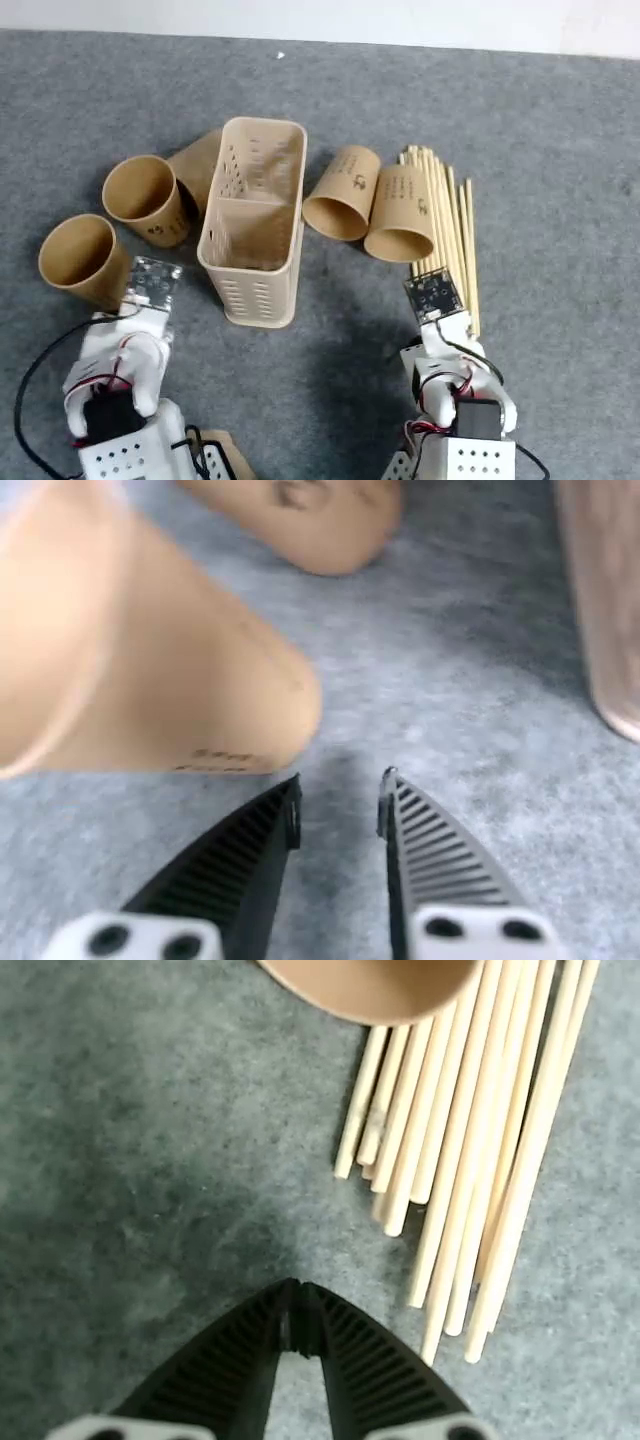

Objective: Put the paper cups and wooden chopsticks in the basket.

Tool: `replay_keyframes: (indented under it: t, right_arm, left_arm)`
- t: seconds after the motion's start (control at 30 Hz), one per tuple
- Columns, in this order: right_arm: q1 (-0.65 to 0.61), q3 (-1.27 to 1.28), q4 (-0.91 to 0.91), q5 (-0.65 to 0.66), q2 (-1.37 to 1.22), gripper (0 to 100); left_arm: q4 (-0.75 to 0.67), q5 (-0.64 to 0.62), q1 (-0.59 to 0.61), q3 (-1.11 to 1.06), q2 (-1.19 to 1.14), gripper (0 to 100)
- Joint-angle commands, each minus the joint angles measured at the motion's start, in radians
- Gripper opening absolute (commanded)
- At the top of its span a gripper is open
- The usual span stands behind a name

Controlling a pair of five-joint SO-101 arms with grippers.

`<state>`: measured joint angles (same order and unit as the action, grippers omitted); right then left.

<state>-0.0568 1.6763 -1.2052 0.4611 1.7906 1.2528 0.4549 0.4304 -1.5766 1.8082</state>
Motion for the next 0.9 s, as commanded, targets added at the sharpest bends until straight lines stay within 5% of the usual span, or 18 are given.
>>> replay_keyframes:
  t: [0.0,0.17,0.37,0.53,0.87]
  right_arm:
    - [0.010,0.137,-0.005,0.011,0.012,0.4]
    - [0.010,0.137,-0.007,0.011,0.012,0.4]
    - [0.010,0.137,-0.007,0.011,0.010,0.4]
    - [0.010,0.137,-0.008,0.011,0.010,0.4]
    - [0.010,0.137,-0.008,0.011,0.010,0.4]
  left_arm:
    - [-0.014,-0.017,0.051,0.128,0.001,15]
    - [0.008,0.014,0.113,0.314,-0.002,15]
    - [0.206,0.071,0.143,0.697,-0.203,15]
    - [0.316,-0.003,0.154,1.069,-0.587,15]
    - [0.322,-0.092,0.374,1.624,-1.471,24]
